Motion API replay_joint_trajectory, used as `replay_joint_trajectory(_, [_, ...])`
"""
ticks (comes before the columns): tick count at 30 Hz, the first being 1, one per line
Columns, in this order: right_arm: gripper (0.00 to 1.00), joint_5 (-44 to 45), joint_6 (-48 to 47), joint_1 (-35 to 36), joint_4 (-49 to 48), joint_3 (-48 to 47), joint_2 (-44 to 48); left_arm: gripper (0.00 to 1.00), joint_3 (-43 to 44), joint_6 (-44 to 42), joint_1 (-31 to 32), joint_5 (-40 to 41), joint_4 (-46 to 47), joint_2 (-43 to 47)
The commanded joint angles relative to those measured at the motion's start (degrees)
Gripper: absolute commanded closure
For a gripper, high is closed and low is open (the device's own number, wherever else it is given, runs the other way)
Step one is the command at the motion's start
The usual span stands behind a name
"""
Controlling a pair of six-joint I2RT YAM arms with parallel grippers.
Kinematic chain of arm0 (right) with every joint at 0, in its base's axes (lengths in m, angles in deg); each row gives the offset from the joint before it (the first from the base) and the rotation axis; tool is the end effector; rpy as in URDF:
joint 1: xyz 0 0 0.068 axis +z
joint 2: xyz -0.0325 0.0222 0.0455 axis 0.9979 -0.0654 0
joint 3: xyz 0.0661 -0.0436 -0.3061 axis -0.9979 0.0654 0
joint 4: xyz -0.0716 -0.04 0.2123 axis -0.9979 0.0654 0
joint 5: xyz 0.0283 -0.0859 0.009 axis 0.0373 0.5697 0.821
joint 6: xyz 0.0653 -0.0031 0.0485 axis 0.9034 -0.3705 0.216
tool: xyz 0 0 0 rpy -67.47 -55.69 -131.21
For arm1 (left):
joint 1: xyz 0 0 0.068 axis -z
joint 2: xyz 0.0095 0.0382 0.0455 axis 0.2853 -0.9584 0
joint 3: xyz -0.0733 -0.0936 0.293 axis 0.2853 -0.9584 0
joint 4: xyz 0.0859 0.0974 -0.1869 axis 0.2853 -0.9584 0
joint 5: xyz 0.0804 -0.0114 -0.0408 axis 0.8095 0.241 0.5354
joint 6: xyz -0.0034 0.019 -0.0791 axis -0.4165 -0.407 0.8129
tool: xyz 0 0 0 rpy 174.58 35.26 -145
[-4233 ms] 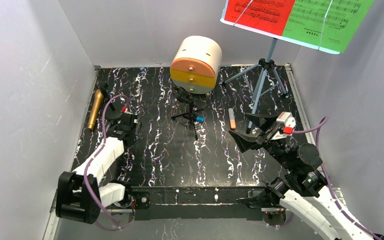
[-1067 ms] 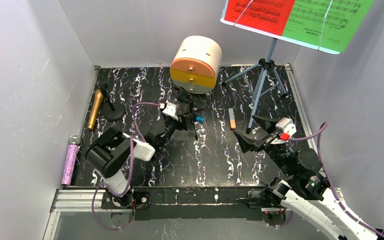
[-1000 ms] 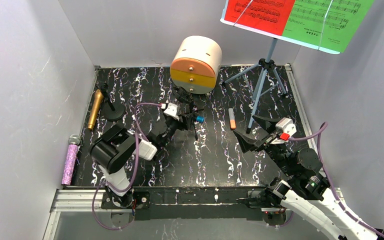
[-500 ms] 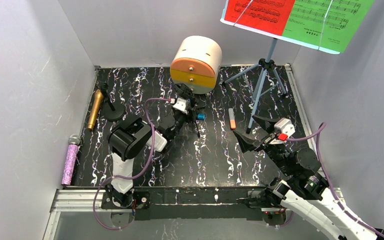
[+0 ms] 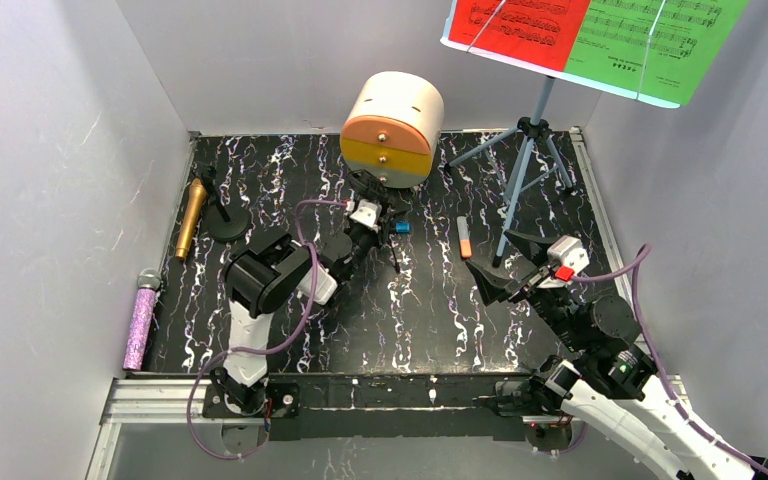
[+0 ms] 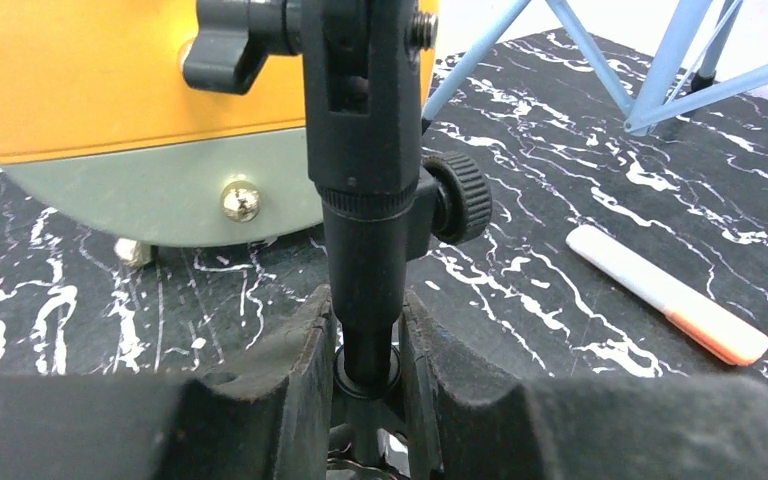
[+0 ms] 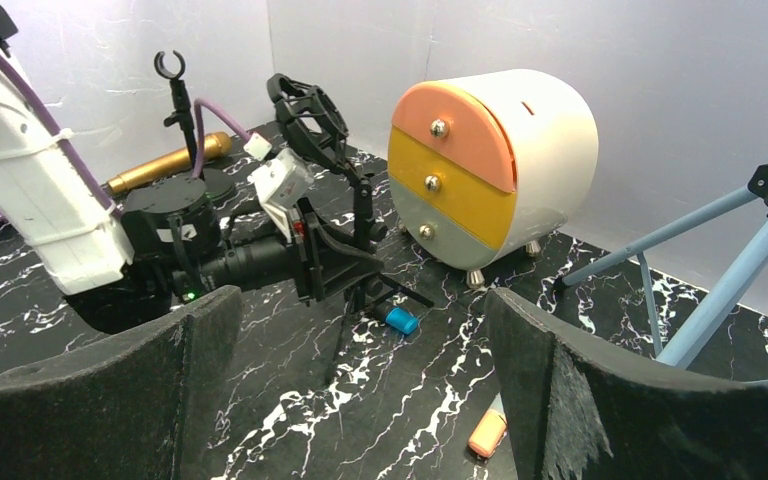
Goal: Pack up the instrument practice props
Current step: Move the microphone stand to the center of the board.
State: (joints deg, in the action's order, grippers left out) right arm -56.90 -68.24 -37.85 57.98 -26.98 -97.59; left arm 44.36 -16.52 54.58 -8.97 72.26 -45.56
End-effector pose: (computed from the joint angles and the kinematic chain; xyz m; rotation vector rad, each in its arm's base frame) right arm 0.0395 0.0246 0.3463 -0.4155 1.2385 0.5536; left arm 0.3264 -0.2444 0.2321 0.3548 1.3056 -0.4673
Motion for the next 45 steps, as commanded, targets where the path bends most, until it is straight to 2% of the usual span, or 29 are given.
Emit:
replay_joint_trajectory(1, [0.01,1.29,-0.52,0.12,-2.3,0.09,-0.32,0.99,-5.43,-4.94,-0.19,5.8,11.35,4.47])
replay_joint_trajectory(9, [0.01,0.82,-0.25,0.11,-2.39,0.08,-0.83,1.0,-17.98,-8.31,-0.16,20.68,10.92,14.89])
replay_joint_trajectory(14, [0.01,0.9,-0.26,0.11,-2.35,0.2,-1.08,1.0,-26.03,-8.75,-0.55,34.34,10.34,21.86])
replay_joint_trajectory(18, [0.01,0.6,-0.34,0.11,-2.62,0.36,-1.42,1.0,-30.67,-9.33,-2.23,42.33,7.9,28.92])
replay_joint_trajectory(22, [0.01,0.02,-0.23,0.06,-2.74,0.32,-1.79,1.0,-34.4,-6.34,-5.89,50.62,2.99,35.58])
replay_joint_trajectory(28, [0.01,0.09,-0.35,0.11,-3.15,0.64,-1.65,1.0,-37.91,-4.94,-10.46,55.52,-5.02,45.26])
replay_joint_trajectory(35, [0.01,-0.8,-0.3,0.05,-3.62,0.95,-2.12,1.0,-40.32,-6.18,-15.08,60.05,-8.99,53.44])
replay_joint_trajectory(45, [0.01,-1.36,-0.51,0.06,-4.14,1.26,-2.88,1.0,-38.4,-16.8,-16.99,65.23,-10.93,54.58])
